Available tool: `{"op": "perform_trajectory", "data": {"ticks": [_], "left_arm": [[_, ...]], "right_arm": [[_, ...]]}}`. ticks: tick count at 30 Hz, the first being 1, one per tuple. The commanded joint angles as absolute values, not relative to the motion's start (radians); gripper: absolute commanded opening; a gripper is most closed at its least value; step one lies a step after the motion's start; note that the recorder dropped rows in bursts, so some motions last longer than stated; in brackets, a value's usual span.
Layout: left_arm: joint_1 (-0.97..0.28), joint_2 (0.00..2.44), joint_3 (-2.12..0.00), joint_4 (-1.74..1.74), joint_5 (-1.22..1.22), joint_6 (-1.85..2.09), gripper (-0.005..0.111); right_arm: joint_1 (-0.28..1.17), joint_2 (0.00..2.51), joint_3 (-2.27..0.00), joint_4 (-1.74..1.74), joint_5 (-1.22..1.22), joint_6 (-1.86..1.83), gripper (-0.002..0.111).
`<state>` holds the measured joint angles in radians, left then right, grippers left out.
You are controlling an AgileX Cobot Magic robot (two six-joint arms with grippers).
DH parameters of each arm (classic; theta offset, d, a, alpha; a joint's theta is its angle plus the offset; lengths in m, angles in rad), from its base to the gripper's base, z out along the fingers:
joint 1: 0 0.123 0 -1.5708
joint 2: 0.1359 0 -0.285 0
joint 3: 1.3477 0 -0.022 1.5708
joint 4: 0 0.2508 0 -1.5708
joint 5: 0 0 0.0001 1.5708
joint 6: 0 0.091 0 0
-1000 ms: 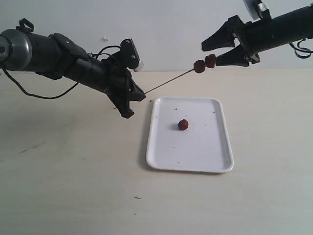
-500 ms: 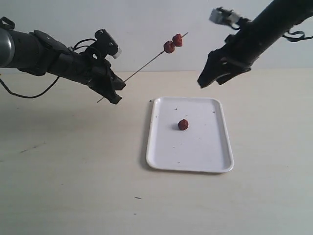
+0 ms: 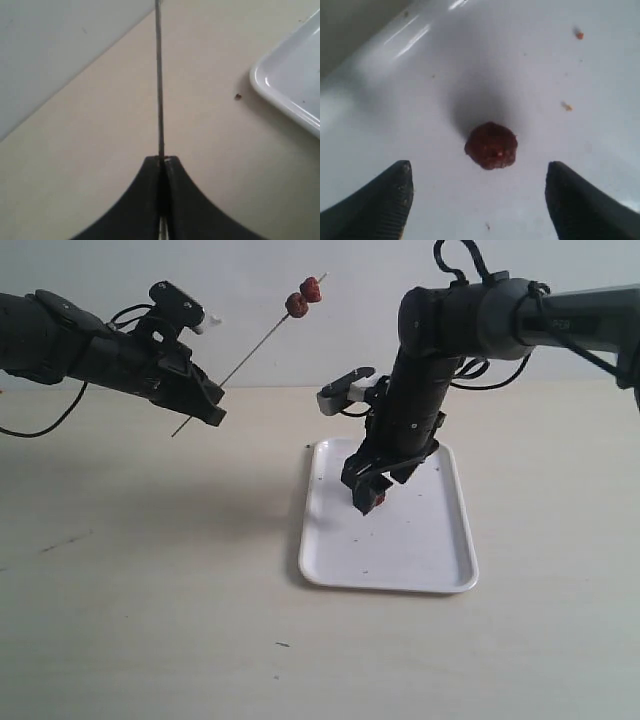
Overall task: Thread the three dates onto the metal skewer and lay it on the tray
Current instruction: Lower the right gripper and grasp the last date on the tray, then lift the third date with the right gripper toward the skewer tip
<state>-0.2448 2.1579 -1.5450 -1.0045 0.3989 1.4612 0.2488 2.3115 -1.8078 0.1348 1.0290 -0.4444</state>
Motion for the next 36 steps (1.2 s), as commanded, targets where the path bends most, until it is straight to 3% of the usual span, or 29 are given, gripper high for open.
{"op": "perform_trajectory", "data": {"ticks": [1,19,29,36], "left_arm": [[-0.243,2.145,-1.550,-1.012,0.389,1.452,0.000],[-0.243,2.145,-1.550,-1.012,0.412,1.466,0.000],[-0.243,2.145,-1.550,-1.006,0.469,1.518,0.000],[-0.243,2.159,-1.550,-0.996,0.544,1.626,0.000]], "right_arm": [[0.250,2.348,-1.809,0.120,0.965,-0.415,0.069],[0.250,2.370,-1.809,0.124,0.958,-0.387,0.026],[0.172,2.304,-1.898,0.155,1.091,-0.371,0.025],[0.012,2.245,-1.982,0.467,1.192,-0.465,0.025]]}}
